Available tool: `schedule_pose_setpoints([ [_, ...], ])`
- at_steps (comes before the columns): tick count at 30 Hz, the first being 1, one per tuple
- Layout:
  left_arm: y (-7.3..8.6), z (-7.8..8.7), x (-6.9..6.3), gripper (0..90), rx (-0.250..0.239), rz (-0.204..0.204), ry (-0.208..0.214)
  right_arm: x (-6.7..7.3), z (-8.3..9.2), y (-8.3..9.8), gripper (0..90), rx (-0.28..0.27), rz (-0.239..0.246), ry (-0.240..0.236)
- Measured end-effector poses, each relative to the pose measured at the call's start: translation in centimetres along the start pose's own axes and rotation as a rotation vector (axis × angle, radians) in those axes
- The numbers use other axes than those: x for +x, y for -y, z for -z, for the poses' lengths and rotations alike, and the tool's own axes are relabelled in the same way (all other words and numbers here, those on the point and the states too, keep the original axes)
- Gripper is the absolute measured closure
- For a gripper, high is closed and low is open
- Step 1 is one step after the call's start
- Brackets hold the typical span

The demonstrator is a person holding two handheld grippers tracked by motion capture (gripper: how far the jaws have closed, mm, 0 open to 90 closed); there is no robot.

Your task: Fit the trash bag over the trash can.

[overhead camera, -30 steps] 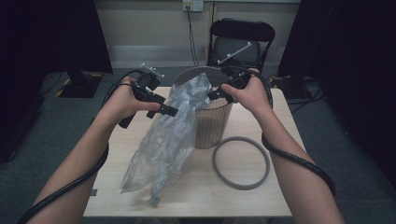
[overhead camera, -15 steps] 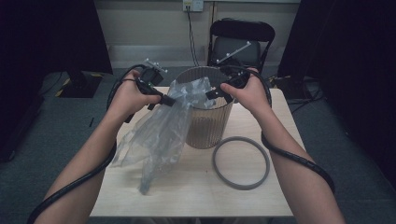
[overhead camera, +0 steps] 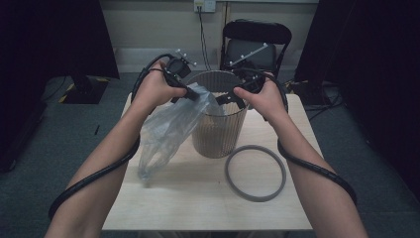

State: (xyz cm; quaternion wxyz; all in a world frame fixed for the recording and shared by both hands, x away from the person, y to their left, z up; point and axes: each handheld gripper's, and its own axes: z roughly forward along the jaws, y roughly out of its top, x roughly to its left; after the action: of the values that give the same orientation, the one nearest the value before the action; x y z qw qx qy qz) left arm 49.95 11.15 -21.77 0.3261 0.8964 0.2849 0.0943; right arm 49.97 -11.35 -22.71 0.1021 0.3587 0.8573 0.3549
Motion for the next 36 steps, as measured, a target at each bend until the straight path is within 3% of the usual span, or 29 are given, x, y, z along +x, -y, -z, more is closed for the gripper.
schedule_pose_setpoints([
  [5,-0.3,-0.4,-0.2,86.1,-0.004,-0.007,0.01,0.5,-0.5,-0.6,17.3,0.018,0.001,-0.027],
  [9,-0.1,-0.2,-0.1,85.7,-0.039,0.005,0.017,1.0,-1.3,-1.0,19.6,0.031,0.004,-0.031],
  [12,0.3,0.0,0.0,85.7,-0.05,0.014,0.028,1.4,-2.0,-1.2,29.8,0.049,0.018,-0.044],
  [14,0.4,0.1,0.1,84.3,-0.059,0.016,0.026,1.7,-2.3,-1.4,43.0,0.075,0.026,-0.058],
  [16,0.6,0.1,0.2,77.2,-0.085,0.025,0.035,2.0,-2.6,-1.6,55.5,0.087,0.037,-0.061],
  [18,0.8,0.2,0.1,61.3,-0.109,0.025,0.032,2.4,-2.9,-1.8,64.5,0.099,0.048,-0.05],
  [20,1.0,0.5,0.1,45.4,-0.126,0.026,0.02,2.6,-2.9,-1.9,71.6,0.108,0.045,-0.036],
  [23,1.6,1.5,-0.1,33.8,-0.132,0.018,0.005,2.5,-2.8,-2.0,77.2,0.107,0.037,-0.013],
  [30,3.6,3.5,-0.1,27.5,-0.115,0.012,-0.024,1.5,-1.9,-1.7,80.9,0.089,-0.013,0.015],
  [36,5.7,3.7,0.6,27.1,-0.093,0.032,-0.026,0.8,-1.2,-1.1,84.6,0.075,-0.036,0.016],
])
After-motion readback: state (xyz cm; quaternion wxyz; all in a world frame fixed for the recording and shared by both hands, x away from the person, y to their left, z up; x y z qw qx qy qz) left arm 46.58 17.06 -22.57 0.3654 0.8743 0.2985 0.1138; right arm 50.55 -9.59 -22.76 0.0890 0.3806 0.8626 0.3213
